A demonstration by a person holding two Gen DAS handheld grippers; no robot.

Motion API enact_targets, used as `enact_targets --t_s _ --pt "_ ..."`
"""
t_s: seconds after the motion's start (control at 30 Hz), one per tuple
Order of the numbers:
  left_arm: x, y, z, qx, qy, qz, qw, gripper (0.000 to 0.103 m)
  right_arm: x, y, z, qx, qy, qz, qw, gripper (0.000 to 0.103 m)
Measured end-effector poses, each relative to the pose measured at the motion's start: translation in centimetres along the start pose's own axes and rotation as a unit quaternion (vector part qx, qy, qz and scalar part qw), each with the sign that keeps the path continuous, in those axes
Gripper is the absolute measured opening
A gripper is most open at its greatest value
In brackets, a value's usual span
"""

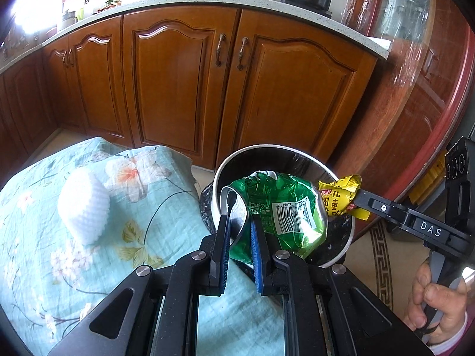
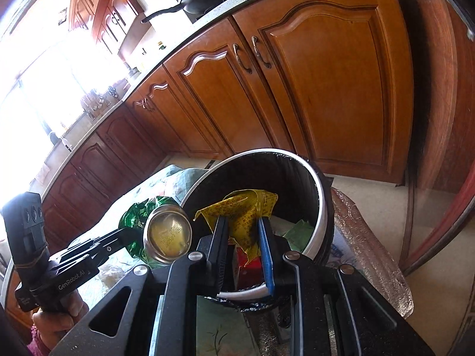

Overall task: Collect trash
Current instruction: 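Carry both bags over the bin and open both tools to drop them, then move both open tools back over the crumpled paper and foam net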

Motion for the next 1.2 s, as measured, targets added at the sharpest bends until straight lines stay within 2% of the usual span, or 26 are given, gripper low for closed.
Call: enact_targets --t_s 0.43,0.73,0.83,0.87,0.93,0.97,1.07,1.2 --pt "-1.7 1.1 3.1 0.017 0.010 0.021 0.9996 0.012 -1.2 0.5 1.4 0.028 -0.013 -0.001 1.000 0.020" --pt "-2.1 1.2 3.6 0.018 0.011 0.024 0.9995 0.012 -1.6 0.8 1.8 0.035 -0.018 0.000 0.999 0.021" --pt "-2.2 1.2 3.6 0.022 0.005 0.022 0.9995 0.013 -1.7 1.0 1.9 0.034 -0.021 0.002 0.999 0.026" --pt "-2.2 1.2 3.5 0.023 0.004 0.018 0.9996 0.017 -1.8 1.0 1.9 0.035 -0.022 0.004 0.999 0.028" --pt "-2.0 1.3 3.1 0.019 0.000 0.012 0.9998 0.027 -1.9 1.1 1.7 0.034 -0.021 0.009 0.999 0.040" --pt "-1.8 1.3 2.8 0.013 0.000 0.010 0.9999 0.031 -2.0 1.1 1.6 0.032 -0.022 0.009 0.999 0.042" --pt "-1.0 1.2 1.6 0.002 0.001 0.002 1.0000 0.040 -1.8 1.0 1.1 0.025 -0.020 0.014 0.999 0.044" --pt "0.7 0.2 -0.2 -0.010 0.000 -0.018 0.9998 0.044 -1.0 0.6 0.3 0.013 -0.012 0.016 1.000 0.047"
Point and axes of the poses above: each gripper's, at about its wrist camera, not at the fingertips, and z roughly the way its jaws point, x to its left, y to its top, the point moved 10 cm from there along z, roughly the way its jaws point, and after that the axes turned 11 degrees about y, right-handed, at the moved point
